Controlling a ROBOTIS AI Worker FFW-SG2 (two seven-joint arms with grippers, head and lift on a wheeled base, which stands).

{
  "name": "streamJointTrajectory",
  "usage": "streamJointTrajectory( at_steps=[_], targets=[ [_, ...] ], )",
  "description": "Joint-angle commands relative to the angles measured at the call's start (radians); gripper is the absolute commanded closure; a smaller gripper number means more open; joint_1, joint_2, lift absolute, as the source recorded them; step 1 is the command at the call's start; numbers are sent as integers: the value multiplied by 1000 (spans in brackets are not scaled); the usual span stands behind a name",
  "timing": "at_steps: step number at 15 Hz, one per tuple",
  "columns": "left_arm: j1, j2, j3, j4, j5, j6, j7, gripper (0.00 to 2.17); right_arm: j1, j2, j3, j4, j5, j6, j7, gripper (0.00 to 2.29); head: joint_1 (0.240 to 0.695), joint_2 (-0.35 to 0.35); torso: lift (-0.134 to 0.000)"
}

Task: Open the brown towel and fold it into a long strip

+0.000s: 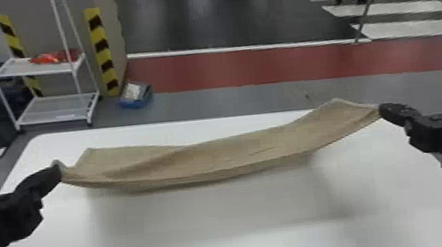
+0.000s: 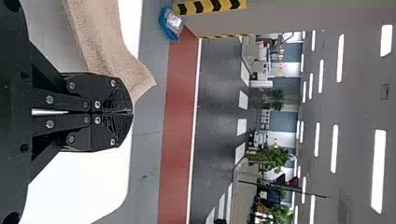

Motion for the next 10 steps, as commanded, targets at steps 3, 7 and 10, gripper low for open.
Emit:
streamJointTrajectory(
  at_steps=[3, 7, 10],
  targets=[
    [174, -8, -98, -119, -65, 172, 116, 1585, 230, 40, -90, -182, -11, 17, 45, 1480, 695, -152, -123],
    [290, -17, -96, -277, -63, 356, 193, 1585, 321, 91, -228, -235, -20, 24, 91, 1480, 695, -223, -123],
    [315, -18, -95, -349, -65, 435, 208, 1585, 391, 115, -320, -296, -68, 42, 117, 1480, 695, -286, -123]
  ],
)
